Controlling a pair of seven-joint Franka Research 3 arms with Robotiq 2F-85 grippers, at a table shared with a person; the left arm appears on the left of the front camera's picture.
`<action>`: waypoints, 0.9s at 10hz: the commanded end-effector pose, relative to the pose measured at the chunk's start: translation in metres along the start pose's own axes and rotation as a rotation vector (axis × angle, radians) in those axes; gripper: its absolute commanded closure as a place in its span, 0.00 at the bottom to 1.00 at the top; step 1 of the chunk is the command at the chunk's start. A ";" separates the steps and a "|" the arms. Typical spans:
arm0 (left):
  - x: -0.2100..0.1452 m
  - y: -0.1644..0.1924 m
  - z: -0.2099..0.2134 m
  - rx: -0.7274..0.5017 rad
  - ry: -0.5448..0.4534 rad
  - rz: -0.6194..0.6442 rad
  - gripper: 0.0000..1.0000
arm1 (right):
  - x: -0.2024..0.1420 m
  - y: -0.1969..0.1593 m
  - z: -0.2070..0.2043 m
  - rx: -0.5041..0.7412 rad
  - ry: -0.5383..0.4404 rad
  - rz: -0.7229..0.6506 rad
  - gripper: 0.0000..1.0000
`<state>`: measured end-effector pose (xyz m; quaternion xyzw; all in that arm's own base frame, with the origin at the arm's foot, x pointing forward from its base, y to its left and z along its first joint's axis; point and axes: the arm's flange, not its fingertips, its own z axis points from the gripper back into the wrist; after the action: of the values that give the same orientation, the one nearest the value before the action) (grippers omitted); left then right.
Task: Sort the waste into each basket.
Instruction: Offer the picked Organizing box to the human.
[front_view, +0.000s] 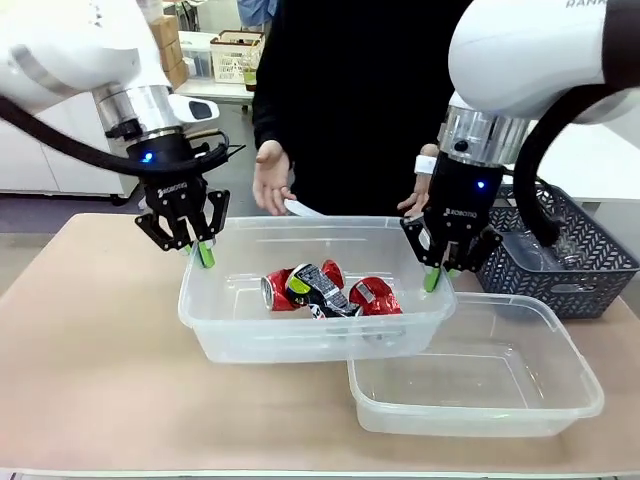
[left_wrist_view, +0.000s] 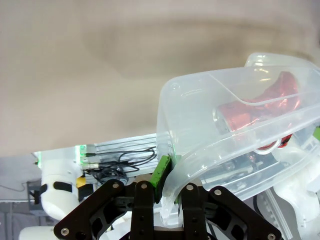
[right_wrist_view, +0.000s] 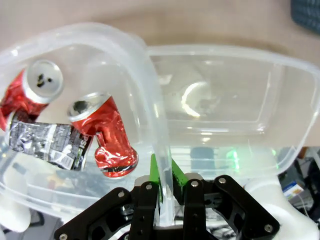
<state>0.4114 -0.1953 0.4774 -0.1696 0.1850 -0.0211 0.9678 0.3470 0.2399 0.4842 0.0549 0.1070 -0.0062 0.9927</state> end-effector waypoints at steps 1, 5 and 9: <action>0.042 -0.040 0.047 0.058 -0.038 -0.001 0.92 | 0.051 0.028 0.032 -0.016 0.006 0.104 0.94; 0.118 -0.045 0.059 -0.053 -0.081 0.076 0.92 | 0.134 0.050 0.028 0.038 0.019 0.103 0.94; 0.128 -0.005 0.061 0.035 -0.079 0.057 0.92 | 0.145 0.018 0.018 -0.026 0.019 0.053 0.94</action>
<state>0.5555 -0.1908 0.4797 -0.1427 0.1578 0.0164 0.9770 0.4990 0.2514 0.4676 0.0444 0.1182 0.0171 0.9918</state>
